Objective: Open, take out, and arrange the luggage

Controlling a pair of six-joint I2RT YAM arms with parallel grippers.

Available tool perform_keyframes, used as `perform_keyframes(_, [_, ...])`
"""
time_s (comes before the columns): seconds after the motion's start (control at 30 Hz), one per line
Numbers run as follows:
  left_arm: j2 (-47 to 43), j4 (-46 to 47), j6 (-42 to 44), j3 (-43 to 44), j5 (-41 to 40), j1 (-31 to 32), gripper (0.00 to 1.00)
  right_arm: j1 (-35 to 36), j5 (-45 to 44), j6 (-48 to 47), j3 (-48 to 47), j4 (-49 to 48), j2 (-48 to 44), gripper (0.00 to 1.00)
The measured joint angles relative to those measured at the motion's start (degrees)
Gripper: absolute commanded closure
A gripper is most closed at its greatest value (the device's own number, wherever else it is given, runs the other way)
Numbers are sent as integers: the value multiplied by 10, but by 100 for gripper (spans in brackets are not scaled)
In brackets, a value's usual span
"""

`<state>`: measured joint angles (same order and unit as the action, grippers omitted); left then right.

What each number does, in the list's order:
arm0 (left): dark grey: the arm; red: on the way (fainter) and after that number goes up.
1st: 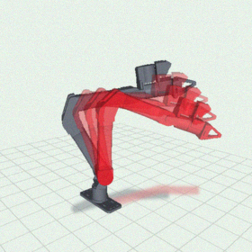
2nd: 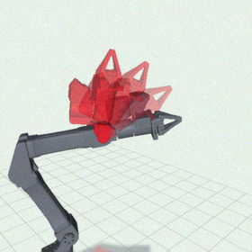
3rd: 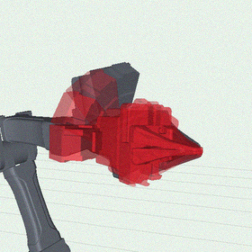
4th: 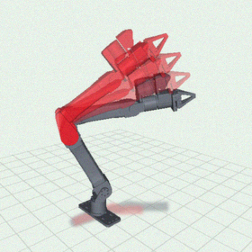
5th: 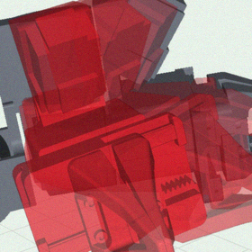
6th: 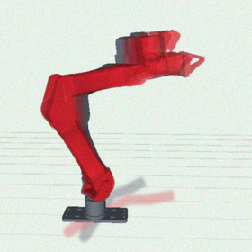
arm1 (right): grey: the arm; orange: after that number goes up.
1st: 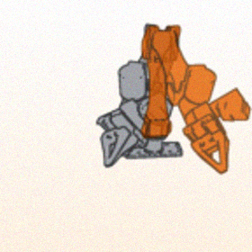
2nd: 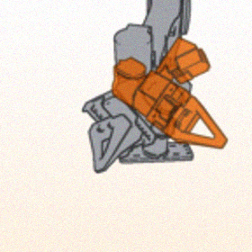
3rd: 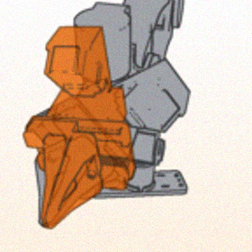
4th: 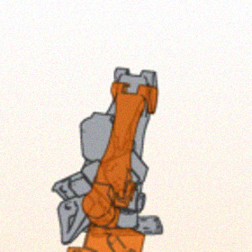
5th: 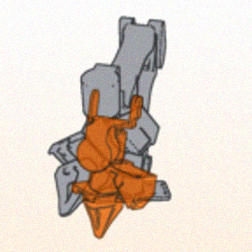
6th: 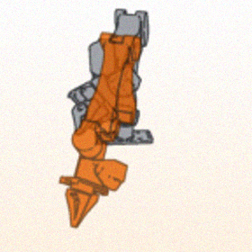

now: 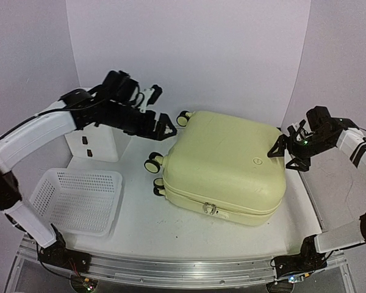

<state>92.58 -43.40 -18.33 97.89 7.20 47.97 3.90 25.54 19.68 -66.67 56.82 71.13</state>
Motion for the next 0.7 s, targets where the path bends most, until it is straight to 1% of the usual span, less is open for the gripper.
perform_keyframes(0.13, [-173, 96, -35, -178, 2, 18, 1, 27, -44, -9, -24, 26, 1, 2])
perform_keyframes(0.2, [-220, 151, -58, -258, 5, 54, 1, 57, -75, -10, -39, 43, 2, 2])
perform_keyframes(0.23, [-231, 173, -66, -290, 6, 78, 0, 85, -99, -10, -53, 60, 5, 2])
perform_keyframes(0.27, [-233, 193, -73, -316, 5, 102, 0, 107, -113, -10, -63, 69, 8, 2])
perform_keyframes(0.33, [-212, 227, -85, -356, -6, 148, 1, 162, -170, -6, -88, 97, 16, 2])
perform_keyframes(0.43, [-168, 261, -98, -402, -29, 189, 9, 245, -246, 6, -119, 132, 25, 2])
perform_keyframes(0.57, [-139, 312, -108, -428, -43, 206, 16, 340, -304, 26, -136, 162, 28, 2])
perform_keyframes(0.63, [-119, 356, -113, -441, -50, 209, 19, 376, -321, 36, -137, 168, 28, 2])
perform_keyframes(0.7, [-100, 401, -117, -453, -60, 211, 19, 400, -332, 46, -137, 170, 28, 2])
